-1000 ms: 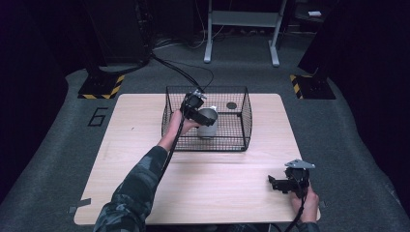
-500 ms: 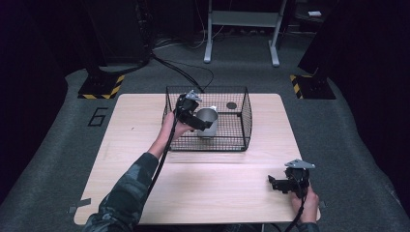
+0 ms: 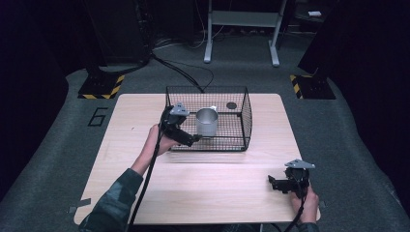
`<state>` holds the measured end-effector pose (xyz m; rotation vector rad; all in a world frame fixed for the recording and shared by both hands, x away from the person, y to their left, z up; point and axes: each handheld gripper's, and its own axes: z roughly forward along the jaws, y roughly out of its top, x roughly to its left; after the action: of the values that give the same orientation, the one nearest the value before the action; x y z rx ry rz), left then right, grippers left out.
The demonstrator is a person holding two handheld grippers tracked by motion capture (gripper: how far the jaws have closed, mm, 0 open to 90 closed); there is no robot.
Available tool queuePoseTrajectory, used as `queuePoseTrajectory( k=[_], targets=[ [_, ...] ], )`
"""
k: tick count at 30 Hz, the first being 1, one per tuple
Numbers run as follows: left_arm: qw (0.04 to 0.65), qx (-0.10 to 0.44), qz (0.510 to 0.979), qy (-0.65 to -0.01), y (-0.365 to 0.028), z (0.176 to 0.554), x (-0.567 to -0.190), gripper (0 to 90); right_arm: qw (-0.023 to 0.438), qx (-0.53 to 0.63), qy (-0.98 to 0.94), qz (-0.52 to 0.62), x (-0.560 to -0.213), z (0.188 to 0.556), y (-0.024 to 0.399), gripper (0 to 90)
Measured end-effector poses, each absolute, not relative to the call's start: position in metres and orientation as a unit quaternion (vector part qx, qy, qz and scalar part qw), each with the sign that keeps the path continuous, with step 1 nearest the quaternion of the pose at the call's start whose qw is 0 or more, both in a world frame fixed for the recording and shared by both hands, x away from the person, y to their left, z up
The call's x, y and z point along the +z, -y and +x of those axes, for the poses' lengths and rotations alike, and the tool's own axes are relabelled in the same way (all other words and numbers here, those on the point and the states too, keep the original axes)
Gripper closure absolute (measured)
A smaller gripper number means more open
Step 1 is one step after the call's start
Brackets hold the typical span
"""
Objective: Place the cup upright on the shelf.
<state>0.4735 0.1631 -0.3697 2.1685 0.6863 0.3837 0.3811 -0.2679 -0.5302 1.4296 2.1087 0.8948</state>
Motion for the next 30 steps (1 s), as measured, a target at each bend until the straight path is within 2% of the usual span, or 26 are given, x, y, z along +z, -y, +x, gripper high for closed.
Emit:
queuePoseTrajectory(
  k=[7, 15, 27, 30],
  targets=[
    [0.406, 0.157, 0.861, -0.262, -0.184, 0.444, -0.376, 0.2, 0.220, 0.323, -0.763, 0.515, -0.530, 0.381, 0.268, 0.0],
    [0.396, 0.165, 0.859, -0.279, -0.215, 0.412, -0.397, 0.2, 0.221, 0.322, -0.763, 0.515, -0.530, 0.381, 0.268, 0.0],
    [0.390, 0.162, 0.836, -0.350, -0.267, 0.386, -0.448, 0.2, 0.221, 0.322, -0.762, 0.517, -0.530, 0.381, 0.268, 0.0],
    [0.387, 0.162, 0.822, -0.385, -0.284, 0.380, -0.468, 0.2, 0.221, 0.322, -0.761, 0.517, -0.530, 0.381, 0.268, 0.0]
  ],
)
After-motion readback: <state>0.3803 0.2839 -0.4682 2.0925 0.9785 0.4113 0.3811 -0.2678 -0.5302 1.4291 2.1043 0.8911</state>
